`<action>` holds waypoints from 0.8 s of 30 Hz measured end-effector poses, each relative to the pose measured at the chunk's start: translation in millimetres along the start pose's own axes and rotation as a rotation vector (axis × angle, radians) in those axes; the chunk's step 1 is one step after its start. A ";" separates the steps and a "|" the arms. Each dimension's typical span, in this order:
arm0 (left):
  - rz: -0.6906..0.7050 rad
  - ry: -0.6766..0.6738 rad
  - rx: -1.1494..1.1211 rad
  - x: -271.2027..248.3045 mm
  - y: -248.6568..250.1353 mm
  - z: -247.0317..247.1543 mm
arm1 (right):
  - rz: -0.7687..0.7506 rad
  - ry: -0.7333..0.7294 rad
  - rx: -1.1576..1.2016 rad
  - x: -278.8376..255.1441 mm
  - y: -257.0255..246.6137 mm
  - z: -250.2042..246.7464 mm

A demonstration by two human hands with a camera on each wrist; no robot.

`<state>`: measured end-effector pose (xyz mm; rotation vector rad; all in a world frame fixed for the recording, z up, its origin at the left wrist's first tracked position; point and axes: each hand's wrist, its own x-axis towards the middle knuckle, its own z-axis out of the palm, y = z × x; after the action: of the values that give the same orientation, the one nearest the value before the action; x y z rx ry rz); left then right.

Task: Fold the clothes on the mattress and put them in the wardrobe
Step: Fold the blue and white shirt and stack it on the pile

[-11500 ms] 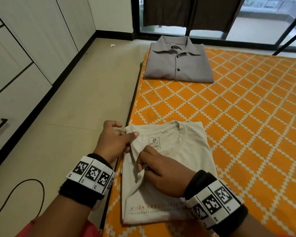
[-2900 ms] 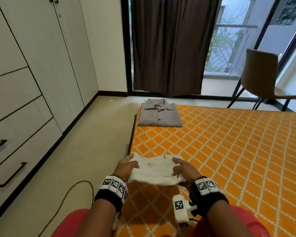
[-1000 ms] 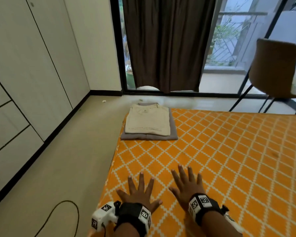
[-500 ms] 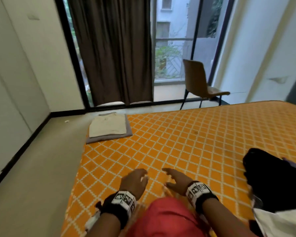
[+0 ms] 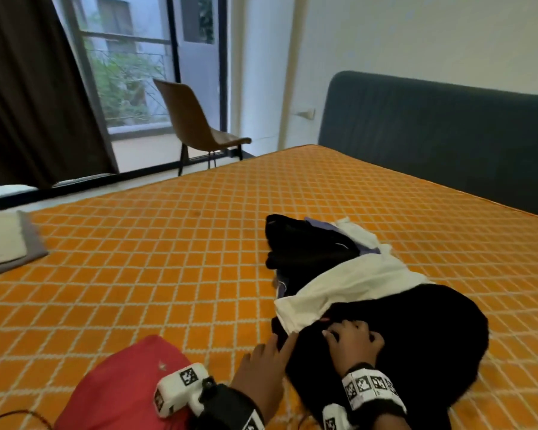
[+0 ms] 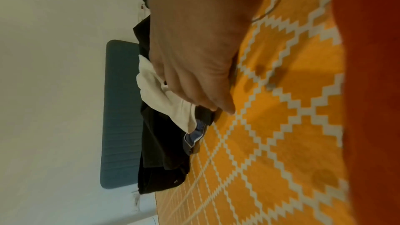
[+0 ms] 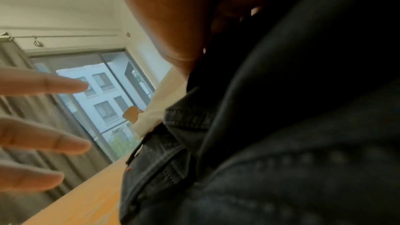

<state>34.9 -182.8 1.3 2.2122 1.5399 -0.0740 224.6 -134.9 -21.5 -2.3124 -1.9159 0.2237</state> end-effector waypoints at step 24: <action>0.333 0.990 -0.171 -28.5 -4.1 -43.0 | -0.074 0.181 0.370 22.8 54.0 -77.5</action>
<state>11.7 -190.2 46.9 2.4353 1.4483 1.3704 295.9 -122.9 43.3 -1.9483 -1.7024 0.3180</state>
